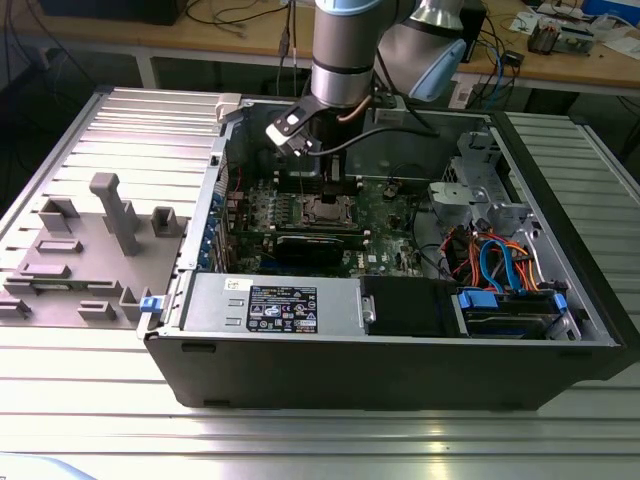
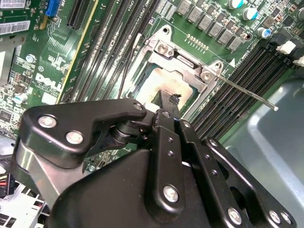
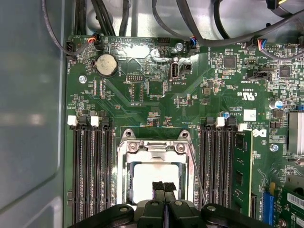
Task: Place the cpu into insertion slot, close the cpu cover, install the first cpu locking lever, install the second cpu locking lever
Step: 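Install the first cpu locking lever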
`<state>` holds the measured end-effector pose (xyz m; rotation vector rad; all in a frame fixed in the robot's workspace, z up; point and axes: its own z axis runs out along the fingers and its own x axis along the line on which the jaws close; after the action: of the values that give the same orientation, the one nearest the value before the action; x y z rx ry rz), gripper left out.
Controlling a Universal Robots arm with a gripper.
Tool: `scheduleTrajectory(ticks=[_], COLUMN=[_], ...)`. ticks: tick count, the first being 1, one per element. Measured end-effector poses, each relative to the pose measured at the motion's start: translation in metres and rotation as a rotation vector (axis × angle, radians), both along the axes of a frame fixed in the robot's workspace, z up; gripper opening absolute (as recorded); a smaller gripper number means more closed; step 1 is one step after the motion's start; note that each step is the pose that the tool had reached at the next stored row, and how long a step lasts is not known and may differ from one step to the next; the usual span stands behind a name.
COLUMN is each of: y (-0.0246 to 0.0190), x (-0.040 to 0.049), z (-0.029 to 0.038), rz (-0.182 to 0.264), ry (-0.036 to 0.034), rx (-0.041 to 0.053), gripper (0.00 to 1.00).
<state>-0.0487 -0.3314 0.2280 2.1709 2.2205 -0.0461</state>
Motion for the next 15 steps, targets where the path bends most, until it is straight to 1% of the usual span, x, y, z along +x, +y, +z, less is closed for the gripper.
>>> scheduleTrajectory(ticks=[11,15], y=[0.0,0.0], x=[0.0,0.0], z=[0.0082,0.0141], rz=[0.0,0.0], ry=[0.0,0.0], rx=[0.0,-0.0004], gripper=[0.11,0.11])
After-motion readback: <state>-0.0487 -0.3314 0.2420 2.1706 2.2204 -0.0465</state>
